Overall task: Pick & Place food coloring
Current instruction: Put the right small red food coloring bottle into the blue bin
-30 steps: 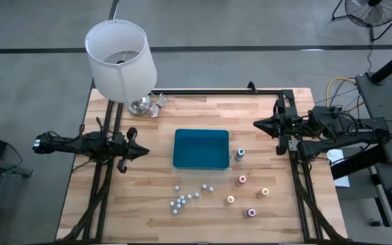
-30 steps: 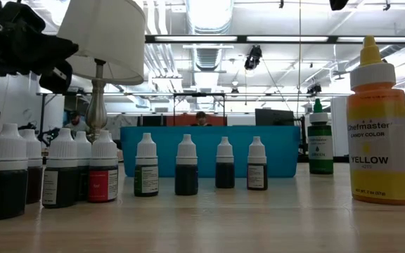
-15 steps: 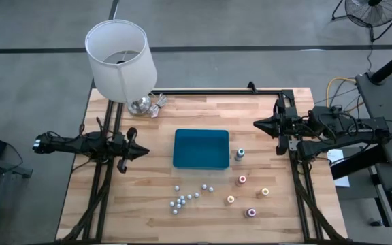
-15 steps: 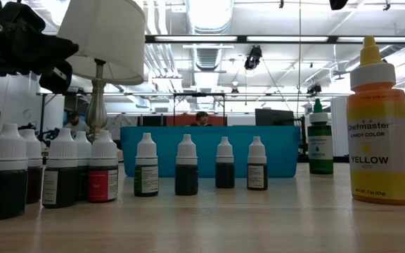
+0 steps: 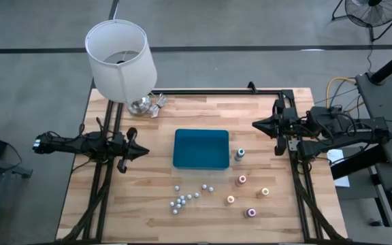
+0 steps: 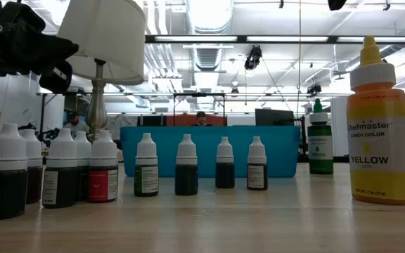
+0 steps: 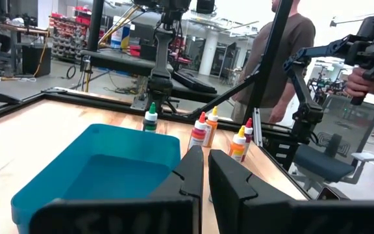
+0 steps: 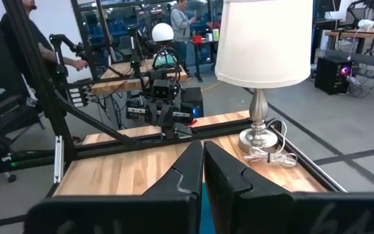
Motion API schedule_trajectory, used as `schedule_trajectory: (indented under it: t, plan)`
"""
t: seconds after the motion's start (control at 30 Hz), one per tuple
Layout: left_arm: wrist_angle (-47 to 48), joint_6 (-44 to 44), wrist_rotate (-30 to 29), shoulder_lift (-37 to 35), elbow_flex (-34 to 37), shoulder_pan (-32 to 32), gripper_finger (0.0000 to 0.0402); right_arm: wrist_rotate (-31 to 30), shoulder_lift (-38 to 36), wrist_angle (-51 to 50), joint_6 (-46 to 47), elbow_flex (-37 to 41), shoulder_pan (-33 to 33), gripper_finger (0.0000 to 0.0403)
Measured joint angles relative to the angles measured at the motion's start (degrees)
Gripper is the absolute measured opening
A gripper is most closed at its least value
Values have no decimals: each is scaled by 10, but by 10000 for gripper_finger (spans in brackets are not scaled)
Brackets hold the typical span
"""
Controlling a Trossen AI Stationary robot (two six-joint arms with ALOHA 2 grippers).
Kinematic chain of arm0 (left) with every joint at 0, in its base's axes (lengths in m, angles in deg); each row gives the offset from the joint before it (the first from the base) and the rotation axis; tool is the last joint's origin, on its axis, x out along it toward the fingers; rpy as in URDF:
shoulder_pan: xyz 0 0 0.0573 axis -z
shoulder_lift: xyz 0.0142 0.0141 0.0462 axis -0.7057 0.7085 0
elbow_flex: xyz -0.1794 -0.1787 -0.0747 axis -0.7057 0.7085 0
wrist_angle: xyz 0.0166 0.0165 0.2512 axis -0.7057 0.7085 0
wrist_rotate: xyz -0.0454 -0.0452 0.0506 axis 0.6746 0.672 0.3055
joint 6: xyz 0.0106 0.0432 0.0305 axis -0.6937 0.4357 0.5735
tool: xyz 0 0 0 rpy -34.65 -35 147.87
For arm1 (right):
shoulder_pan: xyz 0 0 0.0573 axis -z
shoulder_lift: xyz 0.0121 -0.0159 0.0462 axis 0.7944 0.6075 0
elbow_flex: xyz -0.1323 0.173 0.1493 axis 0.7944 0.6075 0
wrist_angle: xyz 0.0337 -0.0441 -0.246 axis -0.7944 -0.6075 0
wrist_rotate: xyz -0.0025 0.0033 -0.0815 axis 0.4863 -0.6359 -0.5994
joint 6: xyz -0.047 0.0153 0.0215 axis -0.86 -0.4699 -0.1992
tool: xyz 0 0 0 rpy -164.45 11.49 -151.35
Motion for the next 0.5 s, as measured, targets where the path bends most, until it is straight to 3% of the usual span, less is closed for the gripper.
schedule_trajectory:
  t: [0.37, 0.5]
  plan:
    - [0, 0, 0, 0, 0, 0, 0, -2, 18, 4, 36, 0, 0, 8]
    - [0, 0, 0, 0, 0, 0, 0, 2, 36, 65, -11, 0, 0, 8]
